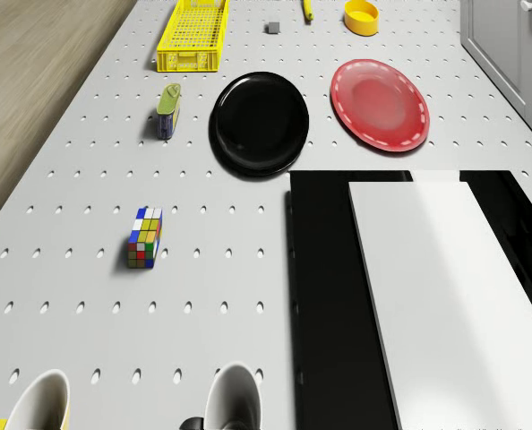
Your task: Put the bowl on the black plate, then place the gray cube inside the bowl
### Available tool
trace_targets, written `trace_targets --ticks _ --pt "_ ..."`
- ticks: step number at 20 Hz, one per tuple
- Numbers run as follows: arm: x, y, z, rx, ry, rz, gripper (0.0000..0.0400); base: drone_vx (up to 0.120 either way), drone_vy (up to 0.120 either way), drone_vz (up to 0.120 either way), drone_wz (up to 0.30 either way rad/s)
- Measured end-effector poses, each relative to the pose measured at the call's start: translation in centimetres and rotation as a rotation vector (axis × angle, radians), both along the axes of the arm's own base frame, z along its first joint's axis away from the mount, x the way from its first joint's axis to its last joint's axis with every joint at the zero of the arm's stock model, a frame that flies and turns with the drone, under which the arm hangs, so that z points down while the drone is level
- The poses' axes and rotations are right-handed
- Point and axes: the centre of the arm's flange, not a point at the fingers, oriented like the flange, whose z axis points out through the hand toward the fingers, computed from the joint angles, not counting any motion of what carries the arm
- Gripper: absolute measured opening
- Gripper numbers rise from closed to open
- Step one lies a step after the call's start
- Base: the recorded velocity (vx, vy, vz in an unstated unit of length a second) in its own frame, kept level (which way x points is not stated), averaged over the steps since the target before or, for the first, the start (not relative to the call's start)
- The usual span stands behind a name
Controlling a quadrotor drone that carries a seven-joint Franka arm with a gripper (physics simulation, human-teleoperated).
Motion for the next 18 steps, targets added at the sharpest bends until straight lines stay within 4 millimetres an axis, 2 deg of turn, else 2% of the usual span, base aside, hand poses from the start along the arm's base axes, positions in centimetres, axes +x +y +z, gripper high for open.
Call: trace_targets --ticks 18 --pt "-0.13 0.12 0.03 -0.012 -0.014 0.000 0.0400 0.120 -0.120 0.000 0.000"
